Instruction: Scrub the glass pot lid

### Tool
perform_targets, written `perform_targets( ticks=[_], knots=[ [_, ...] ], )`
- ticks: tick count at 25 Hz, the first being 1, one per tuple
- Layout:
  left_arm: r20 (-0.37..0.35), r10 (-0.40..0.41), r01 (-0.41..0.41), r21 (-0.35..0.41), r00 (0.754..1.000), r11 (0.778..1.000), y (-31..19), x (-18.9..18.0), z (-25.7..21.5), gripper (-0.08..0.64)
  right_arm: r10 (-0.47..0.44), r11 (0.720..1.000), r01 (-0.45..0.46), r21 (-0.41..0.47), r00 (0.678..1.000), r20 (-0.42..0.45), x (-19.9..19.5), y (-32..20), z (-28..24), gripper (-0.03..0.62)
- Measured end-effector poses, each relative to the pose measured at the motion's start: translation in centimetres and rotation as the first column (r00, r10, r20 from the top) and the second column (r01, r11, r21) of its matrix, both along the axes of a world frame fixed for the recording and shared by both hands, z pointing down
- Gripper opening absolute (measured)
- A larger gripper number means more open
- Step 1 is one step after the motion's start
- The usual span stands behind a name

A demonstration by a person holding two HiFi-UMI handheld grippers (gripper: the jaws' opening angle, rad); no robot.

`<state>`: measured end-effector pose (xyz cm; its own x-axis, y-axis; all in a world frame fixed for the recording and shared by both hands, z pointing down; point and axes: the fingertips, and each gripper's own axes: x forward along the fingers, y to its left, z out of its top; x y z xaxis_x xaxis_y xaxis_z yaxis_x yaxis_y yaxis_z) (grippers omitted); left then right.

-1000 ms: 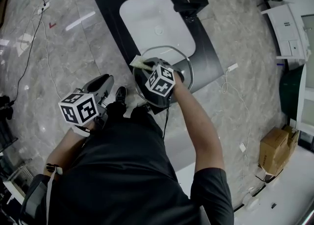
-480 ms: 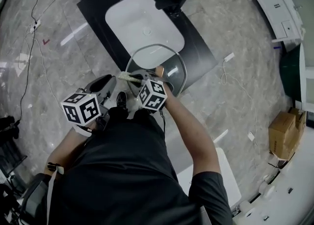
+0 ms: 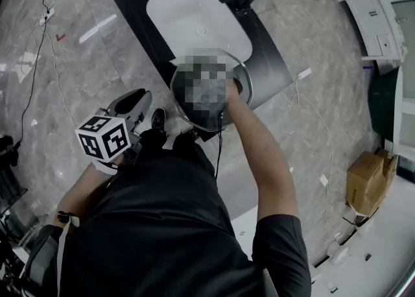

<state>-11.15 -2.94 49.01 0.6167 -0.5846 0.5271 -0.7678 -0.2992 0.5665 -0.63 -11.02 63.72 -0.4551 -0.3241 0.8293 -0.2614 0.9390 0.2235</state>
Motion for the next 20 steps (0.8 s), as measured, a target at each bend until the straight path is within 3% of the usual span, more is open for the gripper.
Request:
perform_targets(
  ticks=[3, 8, 15, 20],
  knots=[
    [-0.007, -0.057, 0.057, -0.010, 0.998, 0.998, 0.4, -1.6, 0.3, 0.071, -0.181, 0.983, 0.180, -0.025, 0.983, -0.030, -1.5, 2.2, 1.4, 0.064],
    [-0.015, -0.110, 0.109, -0.032, 0.994, 0.994, 1.1, -3.7, 0.3, 0.071, -0.420, 0.907, 0.419, -0.041, 0.907, -0.038, -4.0, 8.1, 1.4, 0.064],
    [-0.013, -0.084, 0.084, -0.019, 0.996, 0.996, 0.9, -1.9, -0.4, 0.071, -0.582, 0.813, 0.581, -0.044, 0.807, -0.095, -2.9, 15.0, 1.7, 0.064],
    [-0.006, -0.019, 0.019, -0.018, 1.000, 1.000, 0.4, 0.6, -0.4, 0.071, -0.601, 0.799, 0.601, -0.032, 0.795, -0.083, -1.8, 17.7, 1.5, 0.064]
  ],
)
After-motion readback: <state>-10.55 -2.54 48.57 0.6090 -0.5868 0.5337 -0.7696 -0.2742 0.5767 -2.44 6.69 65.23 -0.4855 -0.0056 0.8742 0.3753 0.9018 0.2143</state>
